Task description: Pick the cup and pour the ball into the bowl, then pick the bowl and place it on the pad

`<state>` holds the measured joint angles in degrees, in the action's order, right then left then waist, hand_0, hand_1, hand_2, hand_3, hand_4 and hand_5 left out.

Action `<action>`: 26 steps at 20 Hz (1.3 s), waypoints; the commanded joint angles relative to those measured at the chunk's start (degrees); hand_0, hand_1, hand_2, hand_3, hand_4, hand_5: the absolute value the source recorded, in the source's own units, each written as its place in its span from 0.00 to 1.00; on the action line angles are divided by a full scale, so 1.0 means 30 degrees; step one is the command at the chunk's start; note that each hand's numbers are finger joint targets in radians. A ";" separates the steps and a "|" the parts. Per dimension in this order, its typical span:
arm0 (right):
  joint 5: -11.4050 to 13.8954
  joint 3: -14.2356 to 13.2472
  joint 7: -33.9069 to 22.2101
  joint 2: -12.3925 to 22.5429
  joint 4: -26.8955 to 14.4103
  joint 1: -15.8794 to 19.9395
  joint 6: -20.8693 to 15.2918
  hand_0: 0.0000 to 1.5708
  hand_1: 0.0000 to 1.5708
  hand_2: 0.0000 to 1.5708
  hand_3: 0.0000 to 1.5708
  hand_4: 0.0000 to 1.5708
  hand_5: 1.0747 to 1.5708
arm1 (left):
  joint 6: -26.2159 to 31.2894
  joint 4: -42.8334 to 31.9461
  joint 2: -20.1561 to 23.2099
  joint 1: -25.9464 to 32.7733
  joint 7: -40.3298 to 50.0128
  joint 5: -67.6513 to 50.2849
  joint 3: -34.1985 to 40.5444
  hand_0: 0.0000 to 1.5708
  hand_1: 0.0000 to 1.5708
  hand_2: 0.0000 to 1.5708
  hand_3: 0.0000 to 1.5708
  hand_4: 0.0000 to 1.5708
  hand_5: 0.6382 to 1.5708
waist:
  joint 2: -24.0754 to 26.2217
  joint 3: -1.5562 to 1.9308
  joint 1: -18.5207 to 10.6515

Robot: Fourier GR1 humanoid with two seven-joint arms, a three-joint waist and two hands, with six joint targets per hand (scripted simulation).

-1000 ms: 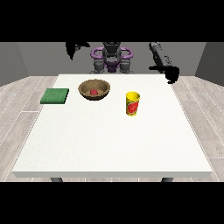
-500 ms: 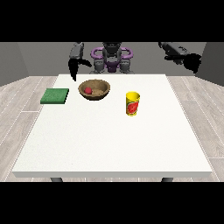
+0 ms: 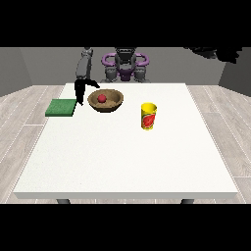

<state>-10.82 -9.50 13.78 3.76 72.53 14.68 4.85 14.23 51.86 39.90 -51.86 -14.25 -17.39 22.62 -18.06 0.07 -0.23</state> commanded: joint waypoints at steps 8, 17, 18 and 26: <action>-0.1022 -0.1890 0.0835 0.0392 -0.6620 0.4124 -0.0369 0.00 0.00 0.00 0.00 0.26 1.00 | 0.0732 0.0946 0.0984 -0.1315 0.1858 -0.1146 0.0147 0.00 0.00 0.00 0.00 0.00 0.97 | -0.0207 -0.0007 -0.0705; -0.0514 -0.1874 0.3533 0.0259 -0.8676 0.4258 -0.0199 0.00 0.00 0.00 0.00 0.19 0.99 | 0.0907 0.1191 0.1954 -0.2015 0.2820 -0.1760 0.0487 0.00 0.00 0.00 0.00 0.00 0.95 | -0.1041 -0.0010 -0.1021; -0.0731 -0.2017 0.3700 0.0553 -0.8793 0.3916 0.0431 0.00 0.00 0.00 0.00 0.18 0.99 | 0.0926 0.1296 0.2227 -0.1959 0.2464 -0.1785 0.0748 0.00 0.00 0.00 0.00 0.00 0.95 | -0.1297 -0.0009 -0.1102; 0.0404 -0.1154 0.2910 -0.1128 -0.8499 0.5315 -0.3091 0.00 0.00 0.00 0.00 0.28 1.00 | 0.0901 0.1551 0.1533 -0.3292 0.3428 -0.2022 -0.0086 0.00 0.00 0.00 0.00 0.00 0.96 | -0.1472 -0.0018 -0.2252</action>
<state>-11.72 -14.83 26.37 3.42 51.43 26.72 0.22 16.01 56.31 44.86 -60.46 -4.52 -22.70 22.84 -19.68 -1.39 -3.52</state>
